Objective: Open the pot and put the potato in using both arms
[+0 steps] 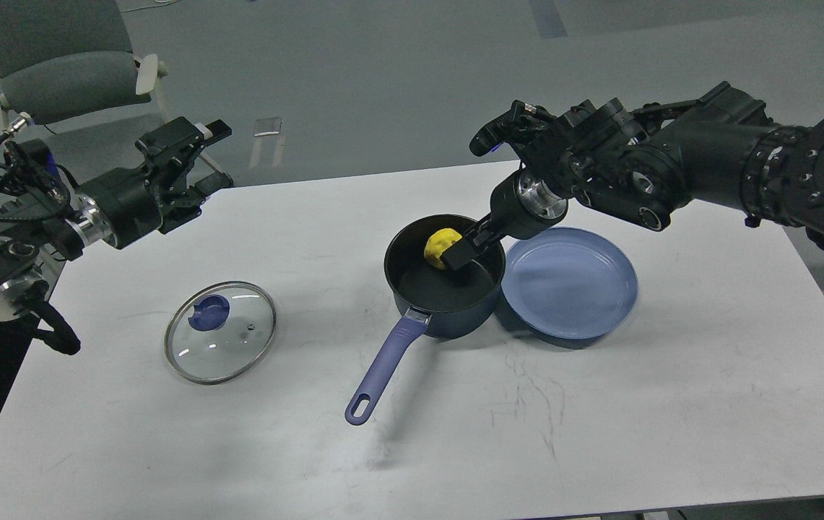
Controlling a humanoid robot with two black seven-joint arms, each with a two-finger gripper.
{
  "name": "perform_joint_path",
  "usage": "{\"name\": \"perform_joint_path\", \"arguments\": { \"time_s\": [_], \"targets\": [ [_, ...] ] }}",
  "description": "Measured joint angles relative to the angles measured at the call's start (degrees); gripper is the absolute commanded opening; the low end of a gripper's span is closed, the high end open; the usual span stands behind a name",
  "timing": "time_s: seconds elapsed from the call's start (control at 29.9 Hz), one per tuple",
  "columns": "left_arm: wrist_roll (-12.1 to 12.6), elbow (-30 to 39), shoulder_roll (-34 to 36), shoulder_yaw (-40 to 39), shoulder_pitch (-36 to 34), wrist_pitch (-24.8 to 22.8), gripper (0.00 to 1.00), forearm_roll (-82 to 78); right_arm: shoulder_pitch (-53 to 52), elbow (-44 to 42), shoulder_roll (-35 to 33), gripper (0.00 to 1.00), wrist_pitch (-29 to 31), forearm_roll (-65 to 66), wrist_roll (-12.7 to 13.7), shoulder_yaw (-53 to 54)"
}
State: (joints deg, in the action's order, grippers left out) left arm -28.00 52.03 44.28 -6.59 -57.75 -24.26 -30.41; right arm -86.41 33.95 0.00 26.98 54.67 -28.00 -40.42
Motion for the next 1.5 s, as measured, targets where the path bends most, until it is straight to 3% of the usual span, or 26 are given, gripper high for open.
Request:
{"name": "perform_joint_path", "arguments": {
  "time_s": [0.3,0.57,0.84,1.17,1.5],
  "targets": [
    [0.0,0.0,0.0,0.0,0.0,0.0,0.98,0.0,-3.9,1.8,-0.5,0.96,0.3,-3.2,0.0,6.7],
    [0.0,0.0,-0.5,0.0,-0.1,0.0,0.98,0.0,2.8,5.4,-16.8,0.96,0.4,-12.3,0.0,18.6],
    [0.0,0.0,-1.4,-0.5,0.3,0.0,0.98,0.7,20.3,5.4,-28.9,0.96,0.4,-30.6,0.0,39.0],
    [0.0,-0.4,-4.9,-7.3,5.6,0.0,0.98,6.8,42.2,4.8,-28.6,0.96,-0.3,-44.9,0.0,61.6],
    [0.0,-1.4,-8.7,-13.6,12.4,0.0,0.98,7.5,48.0,5.2,-25.9,0.96,0.0,-47.2,0.0,67.2]
  ]
}}
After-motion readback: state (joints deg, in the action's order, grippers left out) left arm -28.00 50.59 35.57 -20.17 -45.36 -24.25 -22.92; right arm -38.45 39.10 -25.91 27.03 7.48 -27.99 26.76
